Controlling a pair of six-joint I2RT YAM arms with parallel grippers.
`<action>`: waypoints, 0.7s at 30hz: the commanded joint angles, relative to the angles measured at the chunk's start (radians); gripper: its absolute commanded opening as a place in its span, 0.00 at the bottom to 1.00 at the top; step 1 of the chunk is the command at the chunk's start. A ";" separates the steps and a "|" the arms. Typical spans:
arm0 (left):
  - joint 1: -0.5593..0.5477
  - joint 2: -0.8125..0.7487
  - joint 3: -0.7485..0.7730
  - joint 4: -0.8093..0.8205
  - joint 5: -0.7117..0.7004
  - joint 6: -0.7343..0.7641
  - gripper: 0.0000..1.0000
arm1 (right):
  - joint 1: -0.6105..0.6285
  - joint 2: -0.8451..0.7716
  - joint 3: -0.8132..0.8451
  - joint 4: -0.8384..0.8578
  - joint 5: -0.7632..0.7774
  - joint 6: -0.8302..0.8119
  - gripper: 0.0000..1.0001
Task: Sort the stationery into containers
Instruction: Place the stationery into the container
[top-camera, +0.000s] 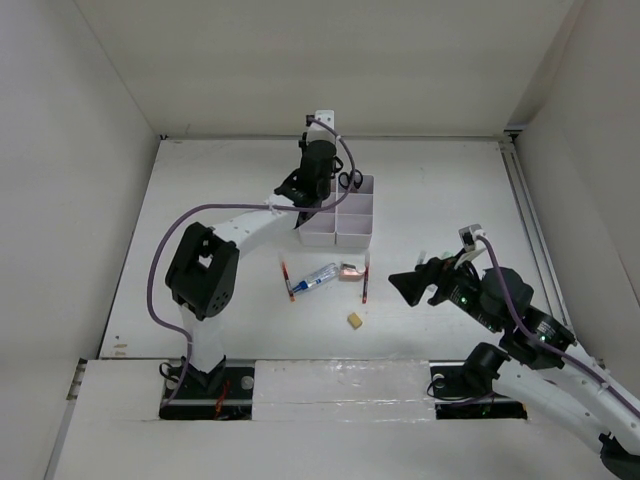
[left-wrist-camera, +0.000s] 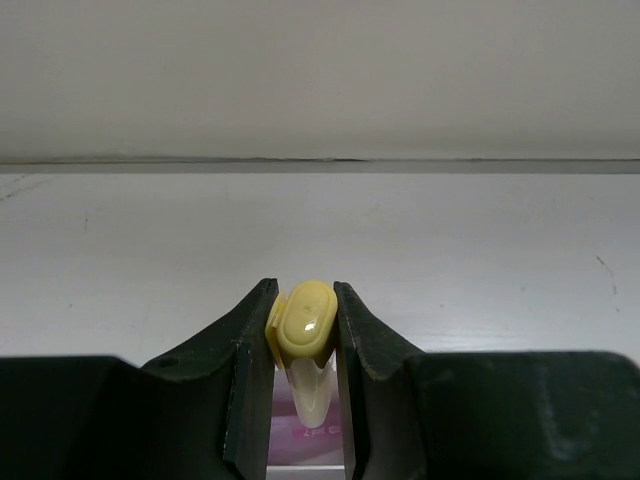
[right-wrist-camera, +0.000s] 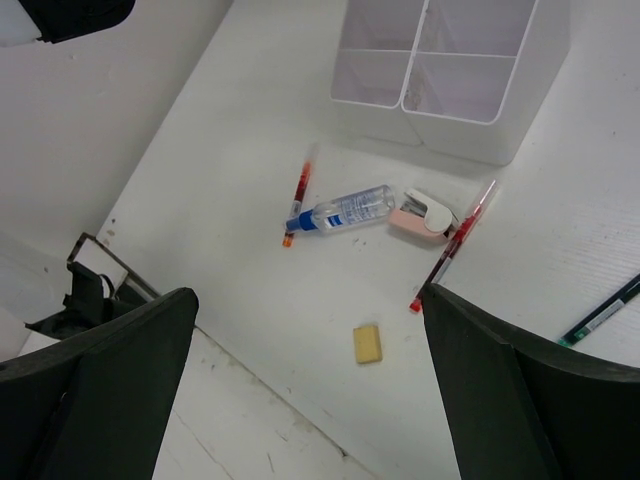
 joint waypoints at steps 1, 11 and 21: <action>-0.002 -0.017 0.027 0.040 0.010 -0.017 0.00 | 0.009 0.001 0.018 0.018 0.000 -0.022 1.00; -0.002 0.019 0.005 0.030 0.008 -0.040 0.00 | 0.009 -0.008 0.009 0.018 -0.009 -0.022 1.00; 0.018 0.011 -0.029 0.052 0.031 -0.060 0.30 | 0.009 -0.008 0.009 0.027 -0.009 -0.022 1.00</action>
